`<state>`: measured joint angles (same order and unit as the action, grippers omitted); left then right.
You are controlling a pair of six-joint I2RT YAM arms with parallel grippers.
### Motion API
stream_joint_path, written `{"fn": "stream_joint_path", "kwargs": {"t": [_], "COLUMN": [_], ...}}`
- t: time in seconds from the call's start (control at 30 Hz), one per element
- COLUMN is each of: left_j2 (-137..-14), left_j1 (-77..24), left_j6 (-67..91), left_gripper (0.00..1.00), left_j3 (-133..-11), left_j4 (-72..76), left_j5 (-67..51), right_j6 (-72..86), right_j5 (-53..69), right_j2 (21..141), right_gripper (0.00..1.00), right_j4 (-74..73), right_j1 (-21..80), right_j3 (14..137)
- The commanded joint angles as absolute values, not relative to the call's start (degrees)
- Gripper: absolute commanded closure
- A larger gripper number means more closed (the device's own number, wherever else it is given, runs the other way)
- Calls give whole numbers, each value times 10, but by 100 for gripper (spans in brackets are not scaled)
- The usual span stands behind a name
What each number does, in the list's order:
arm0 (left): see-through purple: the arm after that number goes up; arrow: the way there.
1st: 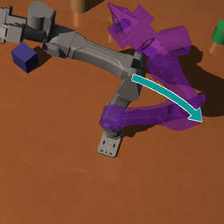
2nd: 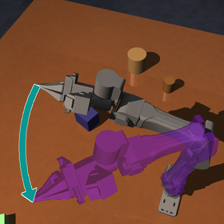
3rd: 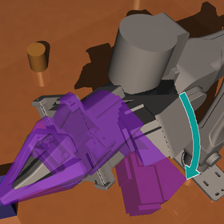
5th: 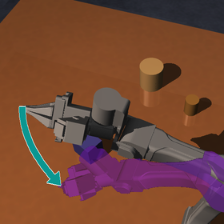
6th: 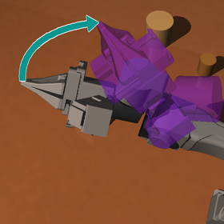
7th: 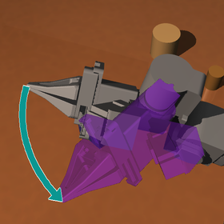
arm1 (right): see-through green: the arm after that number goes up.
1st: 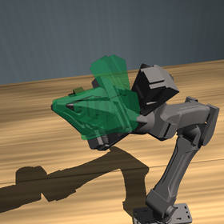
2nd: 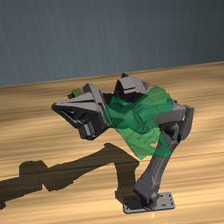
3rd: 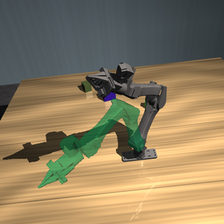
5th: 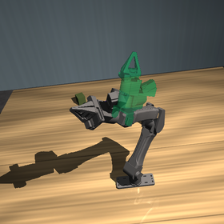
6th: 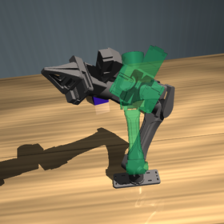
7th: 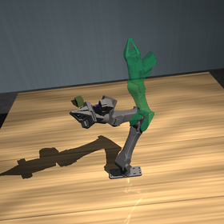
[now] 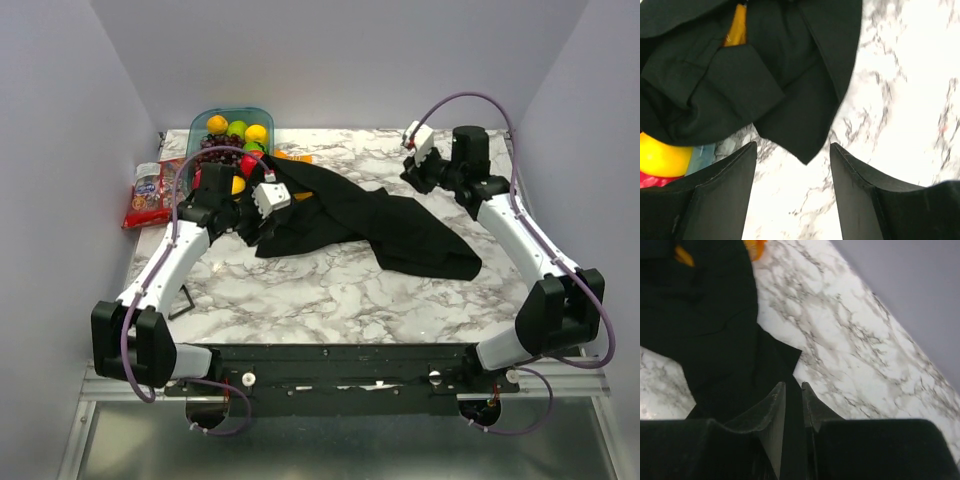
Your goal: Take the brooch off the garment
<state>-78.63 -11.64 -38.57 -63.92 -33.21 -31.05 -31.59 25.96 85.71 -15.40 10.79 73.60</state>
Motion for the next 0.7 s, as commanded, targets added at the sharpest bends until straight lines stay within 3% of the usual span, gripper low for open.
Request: {"fn": "stream_joint_path", "kwargs": {"t": [0.0,0.23,0.67], "left_j2": [-750,-834,-918], "left_j1": [-119,-122,-142], "left_j6": [-522,-566,-583], "left_gripper": [33,44,46], "left_j3": [-585,-569,-543], "left_j4": [-373,-377,-309], "left_j5": [-335,-301,-269], "right_j6": [-341,-354,-437], "right_j5": [313,299,276], "right_j2": [854,886,979], "right_gripper": [65,63,52], "right_j4": [-192,-199,-185], "right_j1": [146,184,270], "right_j3": [714,734,751]}}
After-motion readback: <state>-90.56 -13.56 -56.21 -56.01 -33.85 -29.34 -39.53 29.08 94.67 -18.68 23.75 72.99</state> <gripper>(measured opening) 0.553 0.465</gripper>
